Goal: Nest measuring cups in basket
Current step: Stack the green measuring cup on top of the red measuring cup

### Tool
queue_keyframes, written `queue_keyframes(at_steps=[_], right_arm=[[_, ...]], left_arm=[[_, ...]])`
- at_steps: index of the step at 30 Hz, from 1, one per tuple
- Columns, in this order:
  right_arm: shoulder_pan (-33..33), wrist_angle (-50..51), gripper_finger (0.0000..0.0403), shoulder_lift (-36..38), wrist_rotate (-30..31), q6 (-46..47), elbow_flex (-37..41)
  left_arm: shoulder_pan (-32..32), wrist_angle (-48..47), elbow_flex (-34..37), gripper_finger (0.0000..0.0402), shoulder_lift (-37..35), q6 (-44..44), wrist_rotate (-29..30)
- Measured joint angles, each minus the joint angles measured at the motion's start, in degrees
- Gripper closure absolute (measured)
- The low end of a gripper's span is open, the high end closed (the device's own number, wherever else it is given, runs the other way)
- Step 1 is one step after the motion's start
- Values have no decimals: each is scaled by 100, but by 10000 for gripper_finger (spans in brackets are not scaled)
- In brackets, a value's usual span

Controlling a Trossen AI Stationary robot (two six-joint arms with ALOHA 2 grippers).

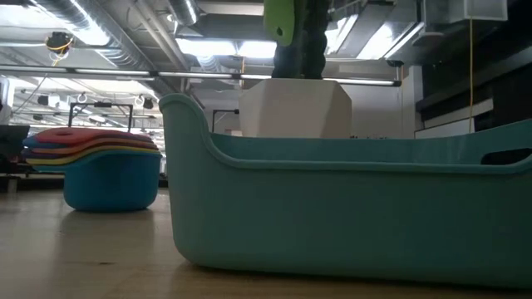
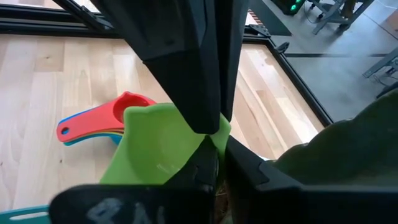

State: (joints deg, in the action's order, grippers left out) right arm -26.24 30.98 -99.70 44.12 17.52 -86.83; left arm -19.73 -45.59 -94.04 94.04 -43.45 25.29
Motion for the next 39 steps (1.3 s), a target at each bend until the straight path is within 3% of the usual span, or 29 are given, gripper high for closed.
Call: queue_keyframes(at_steps=[12,28,39], right_arm=[[0,0,376,0,-2,19,0],[-7,-33,294,0,-179,2,0],[-169,217,290,51,-183,-335,-2]], left_arm=[[0,-10,0,388,0,10,-1],[0,-50,13,389,9,60,15],[-29,-198,13,388,9,62,-50]])
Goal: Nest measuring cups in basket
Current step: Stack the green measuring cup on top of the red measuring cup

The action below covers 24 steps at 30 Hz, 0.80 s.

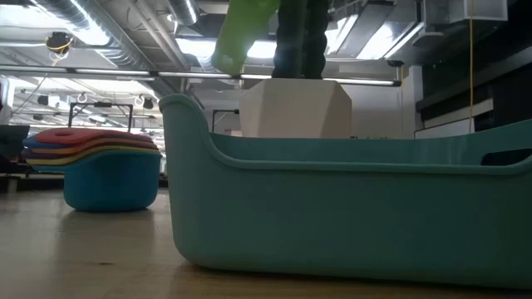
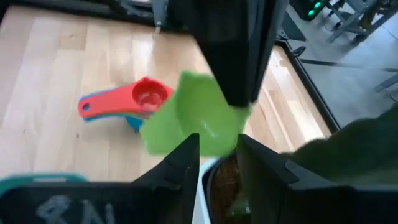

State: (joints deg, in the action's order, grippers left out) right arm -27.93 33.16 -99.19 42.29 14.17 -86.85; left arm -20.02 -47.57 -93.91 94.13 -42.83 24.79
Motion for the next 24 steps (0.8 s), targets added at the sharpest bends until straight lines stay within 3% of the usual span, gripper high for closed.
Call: queue_keyframes(at_steps=[8,14,19,24], right_arm=[[-197,690,290,294,-4,359,0],[-257,821,290,368,-189,375,-9],[-253,864,290,368,-228,375,-9],[-253,888,290,368,-235,381,-9]], left_arm=[[-178,-63,-2,397,-201,2,-451],[-375,-104,-7,398,-683,-13,-431],[-509,-313,-9,398,-1259,-55,-199],[-744,-923,-11,399,-1903,-242,421]])
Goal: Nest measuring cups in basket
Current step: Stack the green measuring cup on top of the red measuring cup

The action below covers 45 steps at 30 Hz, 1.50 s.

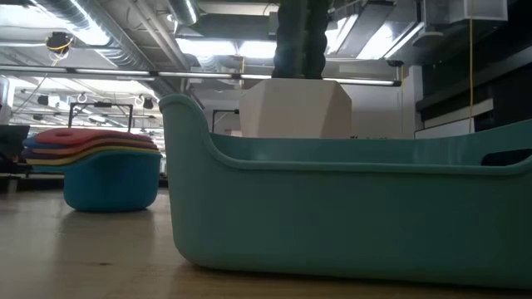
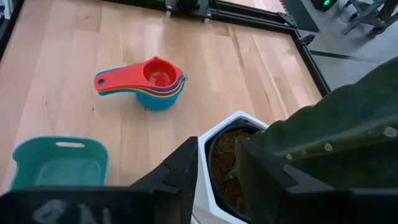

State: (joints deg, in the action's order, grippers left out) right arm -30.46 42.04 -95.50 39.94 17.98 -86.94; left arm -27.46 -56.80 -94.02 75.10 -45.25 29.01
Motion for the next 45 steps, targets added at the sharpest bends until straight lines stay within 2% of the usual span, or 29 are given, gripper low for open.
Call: queue_keyframes(at_steps=[5,12,18,25,28,37,45], right_arm=[[0,31,290,0,-13,-2,0],[0,31,290,0,-13,0,0],[0,29,290,0,-13,4,0],[0,28,290,0,-12,9,2],[0,26,290,0,-11,5,2],[34,-26,290,0,-9,-13,2],[35,-24,290,0,-8,-24,2]], left_arm=[[-293,-799,181,400,-380,-649,461],[-628,-290,1551,400,-957,-1439,553],[-860,1332,3304,401,-1595,-1946,326],[-989,4099,5340,401,-2309,-2210,88],[-989,5006,6068,401,-2508,-2392,38],[-879,7128,7609,401,-2724,-2815,44],[-722,7791,8208,401,-2722,-3039,40]])
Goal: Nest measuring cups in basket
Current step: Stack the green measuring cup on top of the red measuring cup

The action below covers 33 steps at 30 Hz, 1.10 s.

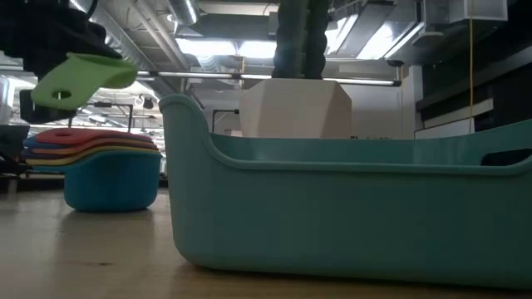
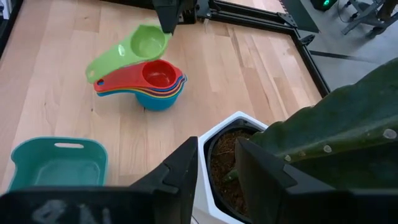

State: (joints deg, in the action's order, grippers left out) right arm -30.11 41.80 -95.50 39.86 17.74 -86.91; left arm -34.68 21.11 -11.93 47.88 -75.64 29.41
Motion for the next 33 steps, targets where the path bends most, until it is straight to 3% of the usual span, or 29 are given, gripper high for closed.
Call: queue_keyframes(at_steps=[9,33], right_arm=[[0,2,290,0,0,-2,2],[0,-9,290,0,0,-2,2]], left_arm=[[44,6,249,401,43,-374,6],[75,-117,268,387,48,-359,328]])
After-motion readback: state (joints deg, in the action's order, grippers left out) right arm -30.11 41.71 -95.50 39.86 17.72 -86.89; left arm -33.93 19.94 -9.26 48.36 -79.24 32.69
